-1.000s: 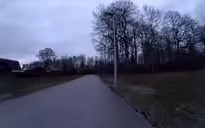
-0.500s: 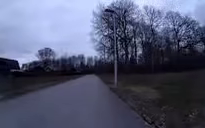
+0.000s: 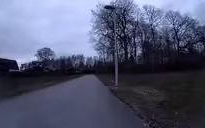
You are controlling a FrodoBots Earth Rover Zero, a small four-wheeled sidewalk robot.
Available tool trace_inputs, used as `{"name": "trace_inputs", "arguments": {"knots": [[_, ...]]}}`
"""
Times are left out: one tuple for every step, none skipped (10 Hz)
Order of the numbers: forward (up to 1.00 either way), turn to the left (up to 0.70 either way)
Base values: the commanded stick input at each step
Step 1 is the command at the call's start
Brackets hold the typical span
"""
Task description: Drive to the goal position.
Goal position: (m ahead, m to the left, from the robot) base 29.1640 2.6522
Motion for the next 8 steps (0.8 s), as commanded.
{"name": "trace_inputs", "arguments": {"knots": [[0.7,0.0],[0.7,0.0],[0.7,0.0],[0.7,0.0],[0.7,0.0],[0.7,0.0],[0.7,0.0],[0.7,0.0]]}}
